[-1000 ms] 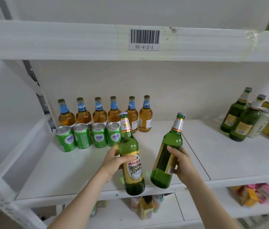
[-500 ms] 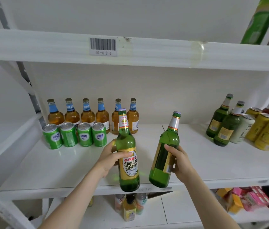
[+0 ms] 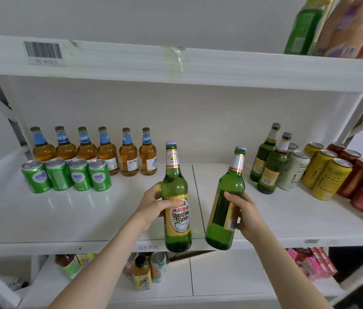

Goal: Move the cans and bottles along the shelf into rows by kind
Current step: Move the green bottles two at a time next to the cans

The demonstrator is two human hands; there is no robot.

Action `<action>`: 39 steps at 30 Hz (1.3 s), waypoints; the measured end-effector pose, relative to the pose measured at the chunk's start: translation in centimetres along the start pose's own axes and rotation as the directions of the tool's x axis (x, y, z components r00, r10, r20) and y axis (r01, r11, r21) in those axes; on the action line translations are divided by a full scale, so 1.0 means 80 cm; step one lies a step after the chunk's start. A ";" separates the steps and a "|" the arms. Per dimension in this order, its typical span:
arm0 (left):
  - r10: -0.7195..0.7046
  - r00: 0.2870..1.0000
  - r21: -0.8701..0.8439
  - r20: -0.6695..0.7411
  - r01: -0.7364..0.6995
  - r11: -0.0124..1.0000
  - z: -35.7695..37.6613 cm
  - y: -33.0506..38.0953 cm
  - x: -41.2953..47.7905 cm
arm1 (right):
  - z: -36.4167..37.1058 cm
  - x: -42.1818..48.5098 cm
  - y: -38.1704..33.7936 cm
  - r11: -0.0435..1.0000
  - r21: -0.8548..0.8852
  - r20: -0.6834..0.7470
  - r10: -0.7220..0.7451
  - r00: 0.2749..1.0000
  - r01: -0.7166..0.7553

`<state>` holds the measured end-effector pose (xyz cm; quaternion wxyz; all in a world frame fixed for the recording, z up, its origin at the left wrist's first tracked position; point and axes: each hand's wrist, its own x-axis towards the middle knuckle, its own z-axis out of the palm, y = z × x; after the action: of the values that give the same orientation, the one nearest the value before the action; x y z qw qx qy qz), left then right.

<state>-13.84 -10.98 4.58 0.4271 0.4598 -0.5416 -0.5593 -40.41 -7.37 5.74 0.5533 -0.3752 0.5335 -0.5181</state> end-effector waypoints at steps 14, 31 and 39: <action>0.014 0.996 0.063 0.087 -0.020 0.998 0.131 0.016 0.114 | -0.132 0.075 -0.021 0.999 0.053 -0.072 0.010 0.997 -0.006; 0.000 1.000 0.038 -0.005 0.001 0.999 0.336 -0.007 0.088 | -0.315 0.069 -0.050 1.000 -0.008 0.071 -0.008 0.997 0.009; 0.021 0.998 0.074 -0.060 -0.017 0.997 0.357 -0.002 0.101 | -0.325 0.097 -0.055 0.991 -0.007 0.090 -0.129 0.988 0.130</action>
<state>-43.42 -12.78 3.75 0.4315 0.4866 -0.5530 -0.5209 -67.44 -12.11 4.59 0.5394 -0.4353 0.4861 -0.5323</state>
